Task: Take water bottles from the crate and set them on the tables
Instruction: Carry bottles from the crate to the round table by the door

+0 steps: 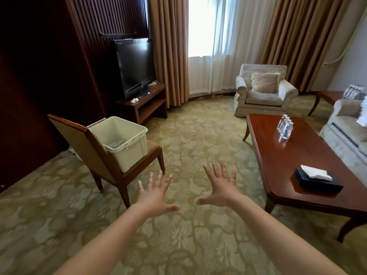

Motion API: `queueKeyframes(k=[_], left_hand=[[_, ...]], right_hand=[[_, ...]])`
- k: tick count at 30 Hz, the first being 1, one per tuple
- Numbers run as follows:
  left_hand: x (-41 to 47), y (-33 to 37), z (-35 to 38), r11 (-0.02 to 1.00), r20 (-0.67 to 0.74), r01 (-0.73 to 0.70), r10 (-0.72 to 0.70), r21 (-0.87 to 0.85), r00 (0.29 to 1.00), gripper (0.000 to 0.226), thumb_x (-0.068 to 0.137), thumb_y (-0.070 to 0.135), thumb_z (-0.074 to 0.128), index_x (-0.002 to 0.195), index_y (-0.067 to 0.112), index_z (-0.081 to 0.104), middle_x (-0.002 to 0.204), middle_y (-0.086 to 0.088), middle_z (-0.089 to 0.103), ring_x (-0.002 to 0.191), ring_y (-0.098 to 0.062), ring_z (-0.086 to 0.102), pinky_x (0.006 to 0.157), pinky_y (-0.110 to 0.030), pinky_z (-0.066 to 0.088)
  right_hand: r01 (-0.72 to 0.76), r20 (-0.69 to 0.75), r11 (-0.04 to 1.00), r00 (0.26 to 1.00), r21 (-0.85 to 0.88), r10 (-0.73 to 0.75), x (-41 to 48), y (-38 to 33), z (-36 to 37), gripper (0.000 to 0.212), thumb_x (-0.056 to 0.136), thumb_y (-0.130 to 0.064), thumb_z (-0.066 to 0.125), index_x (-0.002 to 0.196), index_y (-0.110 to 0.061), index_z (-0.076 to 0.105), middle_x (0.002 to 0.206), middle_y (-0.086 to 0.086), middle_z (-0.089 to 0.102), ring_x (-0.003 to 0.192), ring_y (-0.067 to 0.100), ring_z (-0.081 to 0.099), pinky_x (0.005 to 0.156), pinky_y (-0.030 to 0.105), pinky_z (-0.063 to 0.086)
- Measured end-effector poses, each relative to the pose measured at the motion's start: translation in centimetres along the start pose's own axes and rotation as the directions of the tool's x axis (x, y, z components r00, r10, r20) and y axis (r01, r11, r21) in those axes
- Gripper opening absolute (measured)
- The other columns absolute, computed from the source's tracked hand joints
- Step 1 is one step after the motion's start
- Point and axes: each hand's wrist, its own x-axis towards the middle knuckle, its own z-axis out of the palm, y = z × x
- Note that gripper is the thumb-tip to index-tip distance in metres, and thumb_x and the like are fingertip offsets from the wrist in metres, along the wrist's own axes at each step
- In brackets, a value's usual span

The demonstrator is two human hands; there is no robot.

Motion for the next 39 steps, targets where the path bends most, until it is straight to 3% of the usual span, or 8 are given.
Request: queueKeyframes(k=[8,16,30,39], left_hand=[[13.3,0.4,-6.0,0.984,-0.045,0.11,-0.117,-0.14,0.992,0.113,0.073,0.082,0.053,0.148,0.044,-0.023,0.156,0.002,-0.037,0.143,-0.027,-0.034,0.115,-0.063,-0.016],[22.7,-4.8,-7.7,0.949,-0.007,0.265,-0.27,-0.171,0.963,0.114,0.073,0.081,0.055,0.15,0.044,-0.02,0.158,0.002,-0.034,0.145,-0.027,-0.032,0.115,-0.063,-0.015],[43.8,-20.8,-14.9,0.924,0.001,0.351,-0.355,-0.149,0.935,0.112,0.076,0.082,0.05,0.149,0.042,-0.025,0.157,-0.001,-0.036,0.144,-0.032,-0.032,0.114,-0.063,-0.013],[51.3,-27.0,-15.2,0.877,0.133,0.444,-0.426,-0.183,0.895,0.113,0.074,0.084,0.049,0.148,0.043,-0.026,0.156,0.0,-0.038,0.144,-0.031,-0.033,0.114,-0.064,-0.013]], right_hand=[[0.167,0.038,0.984,0.986,-0.065,-0.165,17.6,2.6,-6.4,0.129,0.069,-0.074,0.069,0.154,-0.036,-0.019,0.162,0.005,-0.028,0.144,0.031,-0.036,0.113,0.062,-0.021],[0.315,0.089,0.947,0.947,-0.068,-0.309,30.8,0.8,-6.9,0.127,0.07,-0.073,0.068,0.155,-0.035,-0.018,0.162,0.006,-0.028,0.143,0.032,-0.036,0.114,0.064,-0.019],[0.422,0.072,0.905,0.906,-0.053,-0.418,59.0,-9.2,-9.3,0.121,0.073,-0.069,0.068,0.155,-0.037,-0.015,0.163,0.003,-0.025,0.144,0.03,-0.035,0.114,0.062,-0.021],[0.493,0.179,0.868,0.861,-0.062,-0.476,70.5,-14.1,-8.3,0.12,0.073,-0.07,0.067,0.154,-0.039,-0.016,0.163,0.003,-0.025,0.144,0.03,-0.035,0.114,0.062,-0.02]])
